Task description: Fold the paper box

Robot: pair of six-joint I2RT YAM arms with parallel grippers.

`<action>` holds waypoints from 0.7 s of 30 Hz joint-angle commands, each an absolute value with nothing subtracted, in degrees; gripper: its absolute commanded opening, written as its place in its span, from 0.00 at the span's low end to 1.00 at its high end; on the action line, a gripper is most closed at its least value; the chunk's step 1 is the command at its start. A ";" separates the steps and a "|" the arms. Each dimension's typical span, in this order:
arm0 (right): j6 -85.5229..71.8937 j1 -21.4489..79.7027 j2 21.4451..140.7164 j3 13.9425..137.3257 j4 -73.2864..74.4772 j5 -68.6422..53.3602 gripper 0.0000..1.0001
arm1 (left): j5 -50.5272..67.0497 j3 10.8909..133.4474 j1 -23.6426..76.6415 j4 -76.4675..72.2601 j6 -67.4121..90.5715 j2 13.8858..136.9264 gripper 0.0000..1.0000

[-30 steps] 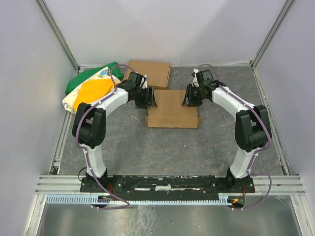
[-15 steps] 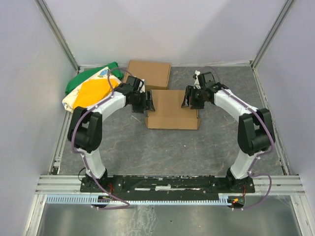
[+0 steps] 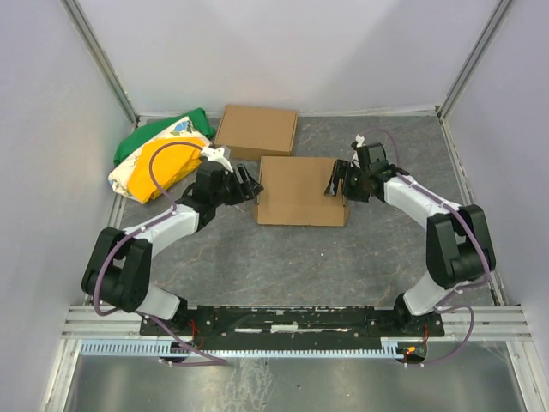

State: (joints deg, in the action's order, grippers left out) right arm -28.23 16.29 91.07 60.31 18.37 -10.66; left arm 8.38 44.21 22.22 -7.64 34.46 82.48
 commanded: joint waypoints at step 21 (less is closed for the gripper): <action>-27.72 15.30 86.89 46.79 6.07 -19.42 0.87 | 15.10 36.41 24.99 -33.64 41.22 90.05 0.79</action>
